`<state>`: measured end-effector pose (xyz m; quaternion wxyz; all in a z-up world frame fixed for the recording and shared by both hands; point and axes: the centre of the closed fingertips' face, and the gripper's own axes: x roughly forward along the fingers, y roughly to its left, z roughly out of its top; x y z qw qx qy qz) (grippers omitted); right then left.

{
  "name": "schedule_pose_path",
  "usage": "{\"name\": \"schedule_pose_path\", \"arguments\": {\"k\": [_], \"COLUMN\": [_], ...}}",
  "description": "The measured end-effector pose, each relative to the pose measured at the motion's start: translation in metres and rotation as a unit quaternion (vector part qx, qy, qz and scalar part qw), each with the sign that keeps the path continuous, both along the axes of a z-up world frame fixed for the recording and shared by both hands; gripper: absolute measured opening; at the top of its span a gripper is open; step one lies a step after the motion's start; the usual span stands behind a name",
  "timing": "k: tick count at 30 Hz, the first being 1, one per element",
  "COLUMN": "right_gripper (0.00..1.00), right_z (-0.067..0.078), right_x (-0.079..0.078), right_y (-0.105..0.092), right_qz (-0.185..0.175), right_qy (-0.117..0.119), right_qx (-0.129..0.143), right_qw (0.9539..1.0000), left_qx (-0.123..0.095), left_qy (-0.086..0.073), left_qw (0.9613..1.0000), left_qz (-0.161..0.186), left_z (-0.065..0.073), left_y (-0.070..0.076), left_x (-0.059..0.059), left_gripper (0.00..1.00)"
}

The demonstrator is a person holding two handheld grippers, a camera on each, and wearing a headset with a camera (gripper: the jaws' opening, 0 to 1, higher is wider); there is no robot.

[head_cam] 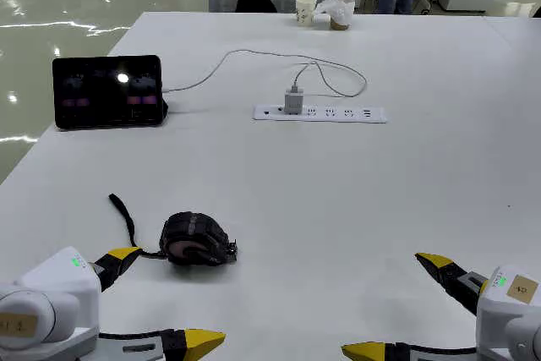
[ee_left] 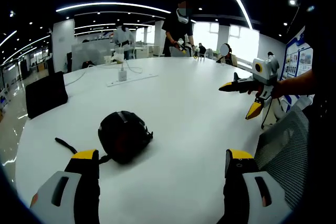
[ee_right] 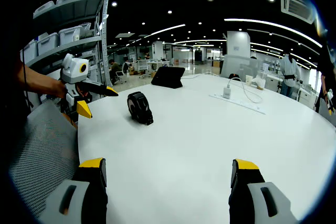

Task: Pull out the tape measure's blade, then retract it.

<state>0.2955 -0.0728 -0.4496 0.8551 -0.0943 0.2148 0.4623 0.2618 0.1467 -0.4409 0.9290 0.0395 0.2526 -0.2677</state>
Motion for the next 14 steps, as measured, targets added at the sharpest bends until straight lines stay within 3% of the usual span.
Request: {"name": "schedule_pose_path", "arguments": {"k": [14], "right_gripper": [0.99], "right_z": [-0.0005], "right_x": [0.0004], "right_y": [0.0002], "right_qz": [0.002], "right_qy": [0.0], "right_qx": [0.0], "right_qw": [1.0], "left_qx": [0.005], "left_qy": [-0.004], "left_qw": [1.0], "left_qz": [-0.001], "left_z": [0.0006], "left_y": [0.0039], "left_x": [0.0033], "left_gripper": [0.99]}}
